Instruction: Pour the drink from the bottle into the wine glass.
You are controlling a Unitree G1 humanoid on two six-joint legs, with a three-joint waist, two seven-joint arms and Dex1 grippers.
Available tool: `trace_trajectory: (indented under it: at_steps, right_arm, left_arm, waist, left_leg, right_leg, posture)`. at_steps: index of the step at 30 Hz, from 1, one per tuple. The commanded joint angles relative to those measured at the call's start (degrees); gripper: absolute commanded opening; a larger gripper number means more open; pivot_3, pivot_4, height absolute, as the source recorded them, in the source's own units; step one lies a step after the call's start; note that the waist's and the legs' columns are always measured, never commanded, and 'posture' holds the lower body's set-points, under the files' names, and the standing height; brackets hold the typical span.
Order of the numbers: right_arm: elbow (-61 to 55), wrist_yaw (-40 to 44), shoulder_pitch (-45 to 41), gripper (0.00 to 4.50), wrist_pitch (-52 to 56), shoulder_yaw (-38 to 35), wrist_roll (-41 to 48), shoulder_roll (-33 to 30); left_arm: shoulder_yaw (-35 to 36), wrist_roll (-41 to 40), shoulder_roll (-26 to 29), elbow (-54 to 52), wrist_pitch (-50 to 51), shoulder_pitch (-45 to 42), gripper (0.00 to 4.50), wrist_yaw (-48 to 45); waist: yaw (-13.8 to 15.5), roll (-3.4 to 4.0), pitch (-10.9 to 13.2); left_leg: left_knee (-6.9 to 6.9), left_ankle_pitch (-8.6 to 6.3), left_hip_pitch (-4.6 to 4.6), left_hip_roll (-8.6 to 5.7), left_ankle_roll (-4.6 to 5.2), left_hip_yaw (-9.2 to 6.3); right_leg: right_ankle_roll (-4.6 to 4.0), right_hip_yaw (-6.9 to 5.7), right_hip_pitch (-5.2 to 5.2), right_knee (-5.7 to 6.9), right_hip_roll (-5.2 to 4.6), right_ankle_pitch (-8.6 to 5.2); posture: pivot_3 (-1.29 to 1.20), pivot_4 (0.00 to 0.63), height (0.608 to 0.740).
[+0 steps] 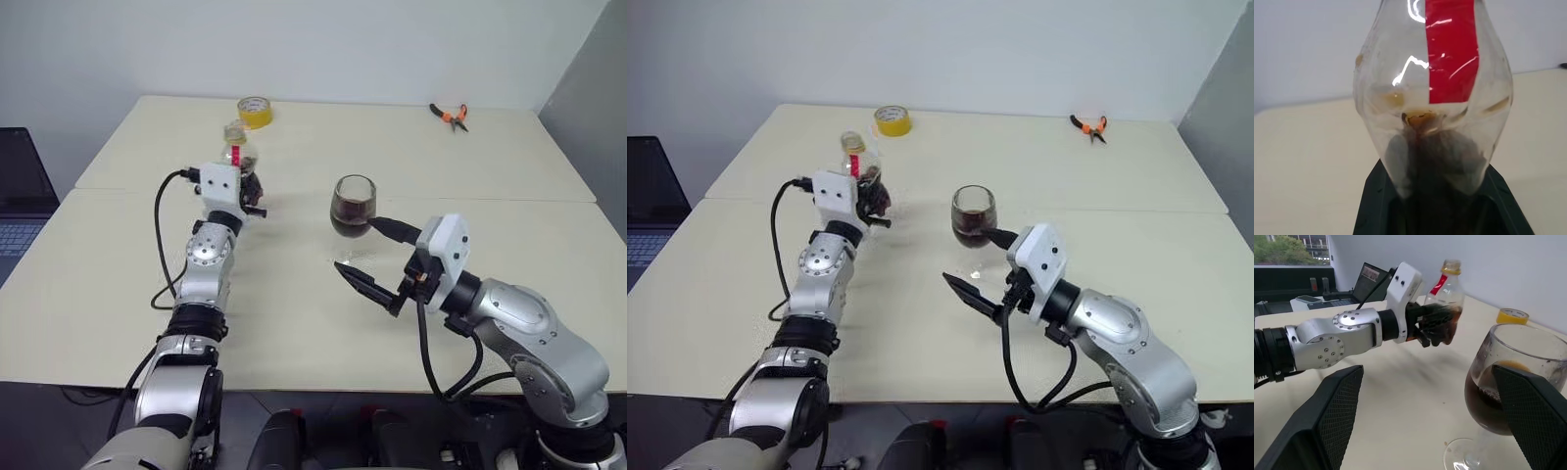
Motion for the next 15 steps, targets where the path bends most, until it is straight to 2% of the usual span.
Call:
trace_trajectory:
  at_steps: [1, 15]
  right_arm:
    - [-2.4, -0.7, -1.9, 4.5, 1.1, -0.5, 1.2, -0.2]
    - [-0.9, -1.7, -4.5, 4.5, 4.6, -1.4, 2.9, -0.3]
  left_arm:
    - [2.6, -2.4, -1.2, -2.4, 1.3, -0.1, 0.67, 1.4]
    - [3.2, -1.2, -3.1, 6.5, -2.6, -0.7, 0.67, 2.2]
  waist:
    - [0.1, -0.01, 0.0]
    - [0.3, -0.01, 0.0]
  left_leg:
    - [0.01, 0.0, 0.0, -0.01, 0.0, 0.0]
    - [0.02, -0.06, 0.01, -0.05, 0.1, -0.02]
  right_leg:
    - [0.0, 0.0, 0.01, 0.0, -0.01, 0.0]
    - [0.0, -0.03, 0.05, -0.03, -0.05, 0.0]
  posture:
    - [0.0, 0.15, 0.74]
    - [0.0, 0.15, 0.74]
